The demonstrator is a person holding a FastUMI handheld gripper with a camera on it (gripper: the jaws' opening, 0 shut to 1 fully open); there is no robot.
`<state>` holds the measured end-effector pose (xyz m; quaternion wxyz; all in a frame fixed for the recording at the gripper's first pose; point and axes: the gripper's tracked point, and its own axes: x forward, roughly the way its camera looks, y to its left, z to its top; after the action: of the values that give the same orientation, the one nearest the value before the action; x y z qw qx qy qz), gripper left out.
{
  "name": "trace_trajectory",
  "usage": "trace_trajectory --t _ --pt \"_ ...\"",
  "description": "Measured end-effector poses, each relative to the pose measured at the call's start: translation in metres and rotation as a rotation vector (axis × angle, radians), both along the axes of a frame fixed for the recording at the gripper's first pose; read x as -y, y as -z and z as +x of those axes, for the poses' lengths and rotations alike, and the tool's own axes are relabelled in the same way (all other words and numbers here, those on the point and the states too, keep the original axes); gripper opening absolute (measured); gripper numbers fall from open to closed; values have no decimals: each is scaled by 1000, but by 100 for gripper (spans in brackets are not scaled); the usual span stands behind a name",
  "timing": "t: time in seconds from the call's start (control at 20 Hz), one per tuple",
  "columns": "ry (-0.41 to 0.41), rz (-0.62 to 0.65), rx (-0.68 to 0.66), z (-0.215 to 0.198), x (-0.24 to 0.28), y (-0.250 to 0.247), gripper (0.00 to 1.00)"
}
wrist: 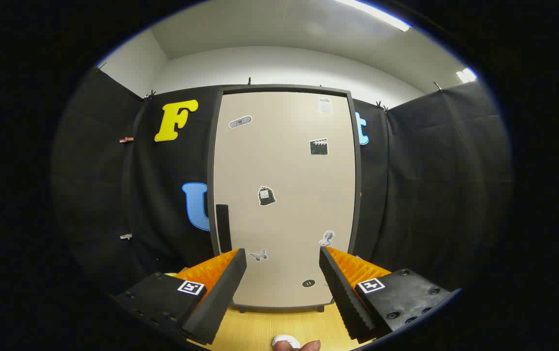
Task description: Open the shoe cabinet door, grab the shoes and put them into the shoe cabinet, then close the shoe cabinet door.
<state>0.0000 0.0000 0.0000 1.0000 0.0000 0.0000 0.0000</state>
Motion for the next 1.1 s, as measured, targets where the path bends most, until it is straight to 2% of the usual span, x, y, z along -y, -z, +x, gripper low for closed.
trace_trajectory --t 0.65,1.1 --pt "10 18 1 -5 6 -7 98" --pt "8 -15 14 -13 -2 -12 97"
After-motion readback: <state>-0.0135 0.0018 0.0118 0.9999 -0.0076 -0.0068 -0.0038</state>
